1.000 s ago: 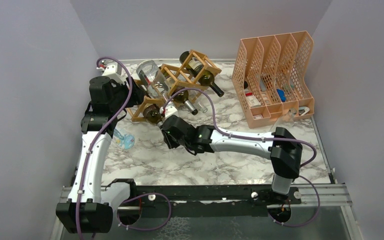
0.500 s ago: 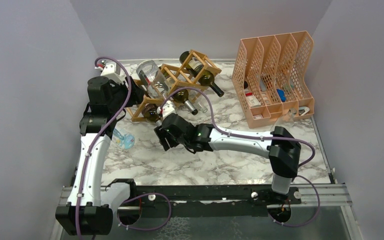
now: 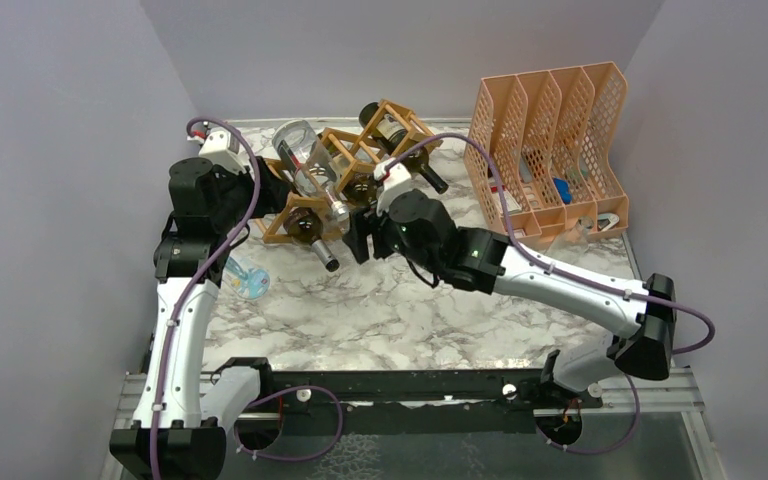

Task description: Put the wine bottle on the wine rack

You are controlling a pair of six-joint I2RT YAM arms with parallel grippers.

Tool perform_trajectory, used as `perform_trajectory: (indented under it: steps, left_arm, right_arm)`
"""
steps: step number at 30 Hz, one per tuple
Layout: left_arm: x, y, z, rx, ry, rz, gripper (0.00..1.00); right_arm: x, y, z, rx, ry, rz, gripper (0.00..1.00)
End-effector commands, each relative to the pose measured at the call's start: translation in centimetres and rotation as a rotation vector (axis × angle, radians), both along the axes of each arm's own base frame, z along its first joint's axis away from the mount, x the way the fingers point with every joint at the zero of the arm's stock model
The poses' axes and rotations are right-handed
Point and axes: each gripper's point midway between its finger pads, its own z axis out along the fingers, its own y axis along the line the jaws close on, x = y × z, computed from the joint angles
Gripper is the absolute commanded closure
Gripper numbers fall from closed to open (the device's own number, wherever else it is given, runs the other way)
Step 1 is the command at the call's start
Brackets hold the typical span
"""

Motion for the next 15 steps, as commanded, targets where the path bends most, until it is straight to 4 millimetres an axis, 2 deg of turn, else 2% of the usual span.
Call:
perform_trajectory:
  steps: [1,5,9,15]
  left_arm:
    - [-1.0,-0.7,2.7,0.001,-0.061,-0.045,0.35]
    - [-1.1,-0.7,2.6,0.007,-0.059,-0.048,0.34]
    - [-1.0,-0.6,2.5,0.01,-0.057,-0.046,0.33]
    - [-1.0,-0.7,2.3,0.013,-0.055,-0.047,0.33]
  right_arm:
    - [3.7,-0.5,1.7,0.02,-0.022,-0.096,0.29]
    - [5.6,1.2,1.3,-0.006,-0.014,-0.063,0.29]
    - [6.6,3.1,0.2,-0.038,0.005,-0.031,0.29]
    - [8.8,3.5,-2.1,-0.113,0.013,-0.102,0.29]
